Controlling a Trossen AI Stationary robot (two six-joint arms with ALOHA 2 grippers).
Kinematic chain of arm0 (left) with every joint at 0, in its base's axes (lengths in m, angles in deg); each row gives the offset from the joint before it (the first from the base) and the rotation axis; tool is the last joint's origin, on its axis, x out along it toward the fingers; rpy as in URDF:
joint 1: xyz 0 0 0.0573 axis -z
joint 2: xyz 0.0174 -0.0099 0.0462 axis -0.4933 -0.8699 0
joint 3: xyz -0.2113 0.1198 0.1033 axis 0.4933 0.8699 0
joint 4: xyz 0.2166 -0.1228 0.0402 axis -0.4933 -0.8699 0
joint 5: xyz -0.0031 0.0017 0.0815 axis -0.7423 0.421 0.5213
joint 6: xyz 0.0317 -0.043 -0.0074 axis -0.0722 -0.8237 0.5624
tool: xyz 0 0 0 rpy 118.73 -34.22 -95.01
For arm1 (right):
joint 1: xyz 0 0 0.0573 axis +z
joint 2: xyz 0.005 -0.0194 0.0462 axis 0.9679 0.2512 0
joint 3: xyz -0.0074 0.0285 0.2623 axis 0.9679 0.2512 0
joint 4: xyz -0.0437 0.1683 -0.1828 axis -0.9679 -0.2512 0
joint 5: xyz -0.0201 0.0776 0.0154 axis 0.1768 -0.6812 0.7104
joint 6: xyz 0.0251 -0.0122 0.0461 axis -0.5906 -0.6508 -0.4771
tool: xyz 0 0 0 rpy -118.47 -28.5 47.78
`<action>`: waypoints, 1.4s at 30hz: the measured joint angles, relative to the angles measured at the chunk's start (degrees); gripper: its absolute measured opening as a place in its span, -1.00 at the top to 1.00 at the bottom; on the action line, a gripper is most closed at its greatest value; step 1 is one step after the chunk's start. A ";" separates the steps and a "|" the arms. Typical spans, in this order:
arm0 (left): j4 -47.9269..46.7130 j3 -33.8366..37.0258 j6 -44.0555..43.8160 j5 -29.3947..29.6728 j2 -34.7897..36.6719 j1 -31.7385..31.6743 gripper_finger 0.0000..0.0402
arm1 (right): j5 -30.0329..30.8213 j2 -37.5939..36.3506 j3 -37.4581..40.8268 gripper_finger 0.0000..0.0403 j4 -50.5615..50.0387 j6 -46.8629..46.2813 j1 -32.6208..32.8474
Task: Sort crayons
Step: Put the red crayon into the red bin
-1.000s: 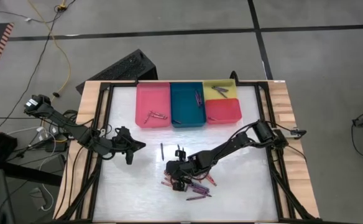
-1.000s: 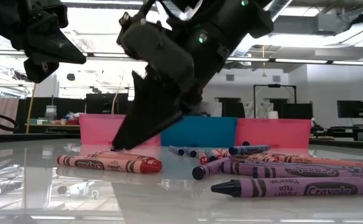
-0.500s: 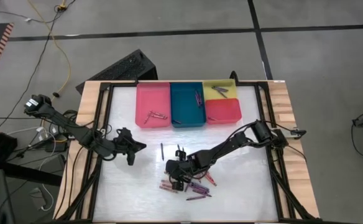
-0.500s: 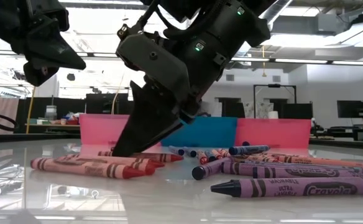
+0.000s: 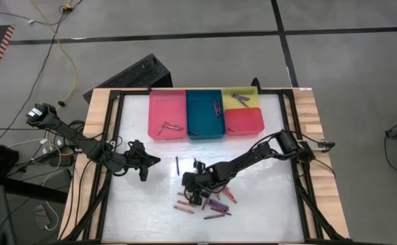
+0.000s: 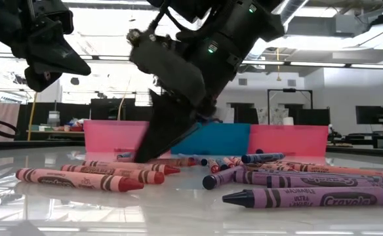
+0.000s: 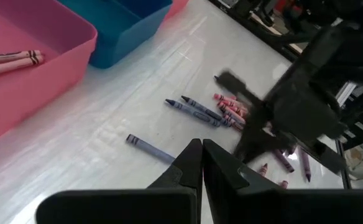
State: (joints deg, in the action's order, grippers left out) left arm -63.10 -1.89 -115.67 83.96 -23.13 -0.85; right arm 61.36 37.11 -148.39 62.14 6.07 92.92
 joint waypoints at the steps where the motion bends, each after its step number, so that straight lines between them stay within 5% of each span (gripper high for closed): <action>1: 0.10 0.00 0.00 0.01 0.00 0.00 1.00 | 1.89 -0.67 -0.08 0.98 -1.87 0.28 -0.11; 17: 0.75 0.00 0.00 -0.33 0.00 0.00 1.00 | 27.29 -24.51 -0.98 0.98 -33.97 -2.56 -4.44; 27: 0.73 0.00 0.02 -0.28 0.00 0.00 1.00 | 34.47 -33.12 0.12 0.98 -59.47 -14.90 -11.65; 35: 0.72 0.00 0.02 -0.28 0.00 0.00 1.00 | 32.27 -35.91 13.07 0.98 -56.29 -8.64 -19.36; 42: 0.70 0.00 0.02 -0.28 0.00 0.00 1.00 | 22.25 -41.36 25.95 0.98 -36.63 3.95 -27.70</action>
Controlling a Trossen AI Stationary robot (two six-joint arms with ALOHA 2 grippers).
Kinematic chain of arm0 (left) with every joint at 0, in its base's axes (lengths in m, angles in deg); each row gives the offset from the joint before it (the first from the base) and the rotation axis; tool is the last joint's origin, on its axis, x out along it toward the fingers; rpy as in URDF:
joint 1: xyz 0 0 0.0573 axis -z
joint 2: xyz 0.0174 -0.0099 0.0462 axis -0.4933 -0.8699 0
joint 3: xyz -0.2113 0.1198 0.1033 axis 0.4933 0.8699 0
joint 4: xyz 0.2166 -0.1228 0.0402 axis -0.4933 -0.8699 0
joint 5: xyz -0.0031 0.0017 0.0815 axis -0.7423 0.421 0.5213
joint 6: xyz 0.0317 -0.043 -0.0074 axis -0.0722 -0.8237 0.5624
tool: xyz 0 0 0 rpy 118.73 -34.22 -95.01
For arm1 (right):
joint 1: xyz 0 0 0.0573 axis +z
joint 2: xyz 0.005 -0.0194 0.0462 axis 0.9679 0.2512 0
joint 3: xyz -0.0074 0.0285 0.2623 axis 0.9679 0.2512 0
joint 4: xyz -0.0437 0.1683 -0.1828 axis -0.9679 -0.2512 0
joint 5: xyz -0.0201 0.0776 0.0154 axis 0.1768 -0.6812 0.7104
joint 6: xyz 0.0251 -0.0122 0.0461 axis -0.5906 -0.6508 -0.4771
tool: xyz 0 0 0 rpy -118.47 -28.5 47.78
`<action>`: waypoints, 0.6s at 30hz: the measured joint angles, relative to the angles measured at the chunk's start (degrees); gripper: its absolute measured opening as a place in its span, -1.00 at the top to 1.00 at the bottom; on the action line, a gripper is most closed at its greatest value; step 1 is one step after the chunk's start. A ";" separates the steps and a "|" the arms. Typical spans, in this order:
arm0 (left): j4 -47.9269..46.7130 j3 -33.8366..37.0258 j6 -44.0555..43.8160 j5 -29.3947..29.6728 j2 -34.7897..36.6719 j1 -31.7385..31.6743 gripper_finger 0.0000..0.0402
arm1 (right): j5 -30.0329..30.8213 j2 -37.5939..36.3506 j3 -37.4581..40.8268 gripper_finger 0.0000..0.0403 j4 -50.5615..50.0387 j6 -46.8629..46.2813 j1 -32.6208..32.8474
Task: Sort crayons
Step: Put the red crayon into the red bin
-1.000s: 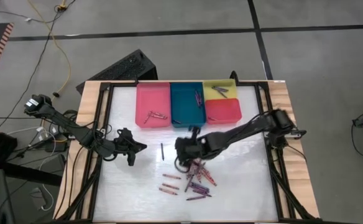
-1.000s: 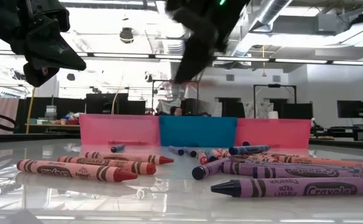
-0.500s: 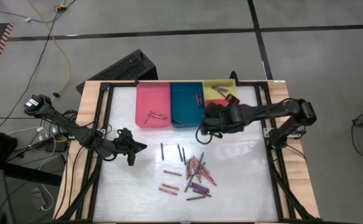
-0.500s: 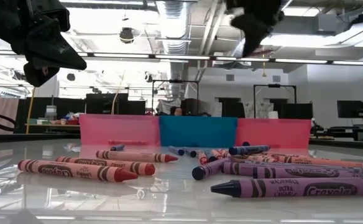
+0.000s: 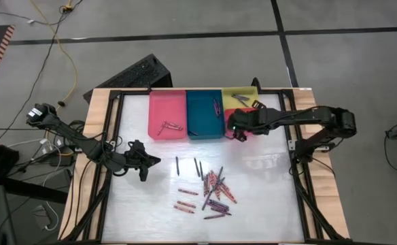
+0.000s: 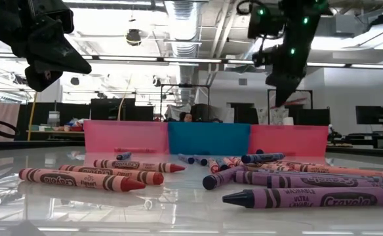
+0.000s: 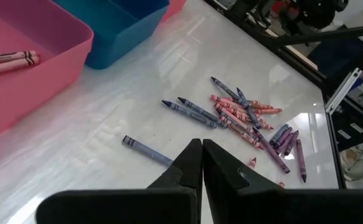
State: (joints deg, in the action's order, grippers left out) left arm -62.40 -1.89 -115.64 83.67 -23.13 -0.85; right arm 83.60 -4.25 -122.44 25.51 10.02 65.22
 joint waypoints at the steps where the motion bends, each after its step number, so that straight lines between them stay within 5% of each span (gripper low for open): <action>1: 0.00 0.00 0.00 0.00 0.00 0.00 1.00 | -1.45 -0.67 1.39 0.98 2.74 1.78 -1.34; 9: 0.00 0.00 0.00 0.00 0.00 0.00 1.00 | -12.39 -0.67 7.57 0.98 18.18 13.58 -11.54; 18: -0.02 0.00 0.02 0.00 0.00 0.00 1.00 | -18.44 5.14 7.72 0.98 25.25 16.09 -15.85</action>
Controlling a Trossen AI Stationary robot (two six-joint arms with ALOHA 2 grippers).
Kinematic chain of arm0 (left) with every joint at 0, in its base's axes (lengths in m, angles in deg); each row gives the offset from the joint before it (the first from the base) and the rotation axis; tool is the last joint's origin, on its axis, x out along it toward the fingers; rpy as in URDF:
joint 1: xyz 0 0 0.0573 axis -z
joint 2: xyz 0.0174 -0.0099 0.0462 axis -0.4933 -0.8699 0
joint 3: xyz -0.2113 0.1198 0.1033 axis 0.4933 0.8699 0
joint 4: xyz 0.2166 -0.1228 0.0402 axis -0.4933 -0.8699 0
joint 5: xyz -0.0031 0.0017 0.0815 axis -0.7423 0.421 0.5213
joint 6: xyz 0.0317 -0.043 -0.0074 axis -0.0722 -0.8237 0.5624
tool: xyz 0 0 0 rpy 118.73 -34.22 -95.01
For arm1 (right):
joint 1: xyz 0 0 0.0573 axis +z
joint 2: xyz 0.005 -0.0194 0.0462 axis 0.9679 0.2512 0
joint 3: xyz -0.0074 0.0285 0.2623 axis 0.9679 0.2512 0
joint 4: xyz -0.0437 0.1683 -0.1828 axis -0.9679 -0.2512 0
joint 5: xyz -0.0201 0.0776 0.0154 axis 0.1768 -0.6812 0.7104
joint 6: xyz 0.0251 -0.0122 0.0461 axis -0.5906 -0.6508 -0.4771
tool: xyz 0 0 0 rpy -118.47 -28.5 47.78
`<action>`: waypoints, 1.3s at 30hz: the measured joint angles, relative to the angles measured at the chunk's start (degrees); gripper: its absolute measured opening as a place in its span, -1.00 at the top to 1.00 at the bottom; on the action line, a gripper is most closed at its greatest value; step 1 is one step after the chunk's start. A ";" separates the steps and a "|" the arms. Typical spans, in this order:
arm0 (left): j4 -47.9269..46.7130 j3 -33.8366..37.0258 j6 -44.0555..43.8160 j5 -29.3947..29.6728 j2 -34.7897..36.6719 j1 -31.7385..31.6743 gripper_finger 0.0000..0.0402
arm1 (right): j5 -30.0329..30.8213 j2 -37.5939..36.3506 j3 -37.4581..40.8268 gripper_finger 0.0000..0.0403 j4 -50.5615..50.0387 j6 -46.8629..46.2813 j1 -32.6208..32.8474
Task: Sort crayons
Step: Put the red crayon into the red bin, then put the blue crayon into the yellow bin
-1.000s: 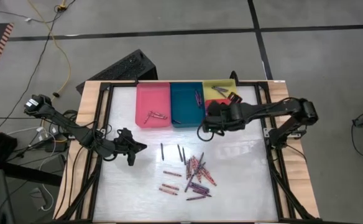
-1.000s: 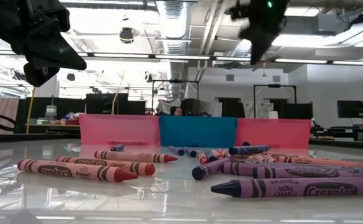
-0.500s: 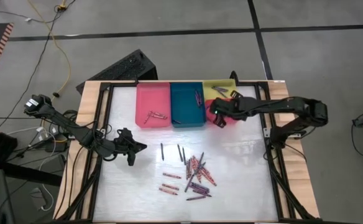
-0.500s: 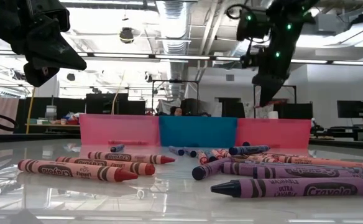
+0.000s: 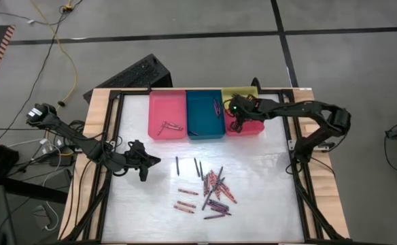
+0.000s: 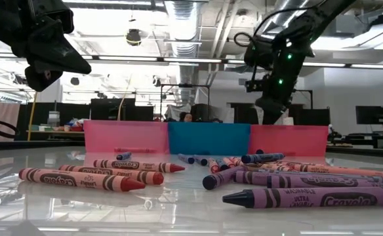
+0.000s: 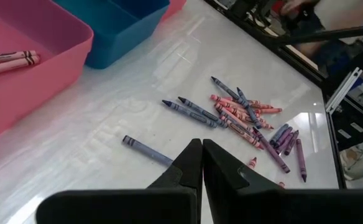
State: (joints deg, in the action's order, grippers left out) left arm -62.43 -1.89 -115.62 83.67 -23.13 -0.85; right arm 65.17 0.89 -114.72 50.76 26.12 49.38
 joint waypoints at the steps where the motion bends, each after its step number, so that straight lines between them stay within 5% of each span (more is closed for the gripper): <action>1: -0.02 0.00 0.00 -0.01 -0.02 0.00 1.00 | 0.00 0.78 0.00 0.98 0.09 0.06 0.11; 8: -0.39 0.00 0.15 -0.02 -0.02 0.00 1.00 | -0.09 6.09 0.02 0.94 0.54 0.93 0.69; 19: -0.42 0.00 0.20 0.00 -0.02 0.00 1.00 | -0.02 7.28 0.00 0.61 1.57 2.43 0.63; 29: 10.40 -0.02 15.30 -2.28 -0.36 0.65 0.94 | -0.29 -6.55 0.00 0.60 1.47 1.38 5.88; 39: 17.13 -6.92 26.84 -3.04 -9.25 2.24 0.50 | -0.17 -20.06 0.00 0.60 -0.04 -4.92 13.83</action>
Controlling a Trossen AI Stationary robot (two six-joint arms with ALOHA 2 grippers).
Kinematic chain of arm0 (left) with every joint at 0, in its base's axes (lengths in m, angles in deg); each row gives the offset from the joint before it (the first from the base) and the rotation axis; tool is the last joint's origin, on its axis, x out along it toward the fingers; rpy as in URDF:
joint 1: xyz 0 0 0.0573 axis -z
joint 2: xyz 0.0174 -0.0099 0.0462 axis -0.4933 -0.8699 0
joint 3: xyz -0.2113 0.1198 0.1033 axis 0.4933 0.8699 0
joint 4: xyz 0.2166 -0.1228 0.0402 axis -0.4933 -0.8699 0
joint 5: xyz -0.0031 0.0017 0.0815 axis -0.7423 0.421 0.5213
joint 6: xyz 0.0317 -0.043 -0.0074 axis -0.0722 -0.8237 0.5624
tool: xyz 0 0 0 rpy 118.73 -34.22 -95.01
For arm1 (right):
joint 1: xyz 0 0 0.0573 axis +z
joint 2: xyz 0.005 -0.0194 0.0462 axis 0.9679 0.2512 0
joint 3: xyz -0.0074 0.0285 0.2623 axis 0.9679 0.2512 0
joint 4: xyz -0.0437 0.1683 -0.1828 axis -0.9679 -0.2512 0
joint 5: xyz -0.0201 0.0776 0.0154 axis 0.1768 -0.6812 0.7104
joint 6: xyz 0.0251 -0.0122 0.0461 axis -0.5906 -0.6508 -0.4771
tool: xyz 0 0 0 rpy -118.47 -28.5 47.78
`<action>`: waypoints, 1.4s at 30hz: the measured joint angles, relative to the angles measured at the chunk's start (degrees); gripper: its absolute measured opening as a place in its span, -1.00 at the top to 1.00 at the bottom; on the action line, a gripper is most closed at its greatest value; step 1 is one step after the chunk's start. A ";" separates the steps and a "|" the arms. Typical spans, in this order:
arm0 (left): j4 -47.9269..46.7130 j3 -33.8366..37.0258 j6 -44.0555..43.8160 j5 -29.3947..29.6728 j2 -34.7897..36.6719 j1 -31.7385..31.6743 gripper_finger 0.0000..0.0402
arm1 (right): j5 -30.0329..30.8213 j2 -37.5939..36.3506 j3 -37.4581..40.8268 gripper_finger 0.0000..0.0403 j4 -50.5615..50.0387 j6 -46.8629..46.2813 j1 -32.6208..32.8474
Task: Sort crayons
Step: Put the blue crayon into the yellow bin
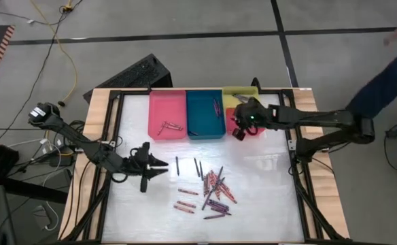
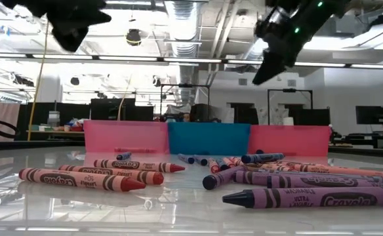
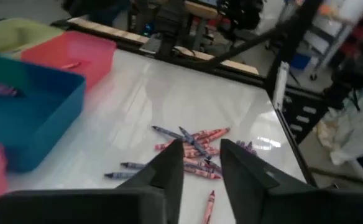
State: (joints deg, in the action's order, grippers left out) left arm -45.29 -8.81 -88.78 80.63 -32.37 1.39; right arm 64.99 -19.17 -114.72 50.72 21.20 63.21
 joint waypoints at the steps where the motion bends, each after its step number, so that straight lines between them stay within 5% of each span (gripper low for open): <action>1: 0.05 -1.28 1.37 -0.39 -1.59 0.24 0.45 | -0.06 -0.83 0.00 0.60 -0.31 -0.58 1.01; 7: -4.45 -9.03 9.40 -1.08 -10.02 1.08 0.14 | -1.35 -3.79 -0.02 0.60 -1.94 -4.54 7.82; 14: -31.77 -21.33 11.09 -4.05 -15.61 1.04 0.02 | -1.31 -2.64 -0.02 0.60 -1.98 -6.43 16.77; 17: -36.45 -24.68 12.88 -7.27 -17.33 0.21 0.02 | -1.31 -1.52 -0.02 0.60 -1.52 -6.43 19.23; 28: -40.37 -25.87 30.67 -17.16 -17.83 -6.08 0.02 | -1.27 4.08 -0.02 0.59 1.79 -6.42 26.29; 42: -40.49 -25.87 46.02 -30.36 -17.81 -19.95 0.02 | -1.07 12.05 -0.02 0.59 2.96 -7.86 26.72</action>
State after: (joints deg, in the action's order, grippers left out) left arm -85.78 -34.67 -42.76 50.27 -50.19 -18.56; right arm 63.92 -7.11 -114.74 53.68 13.34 89.93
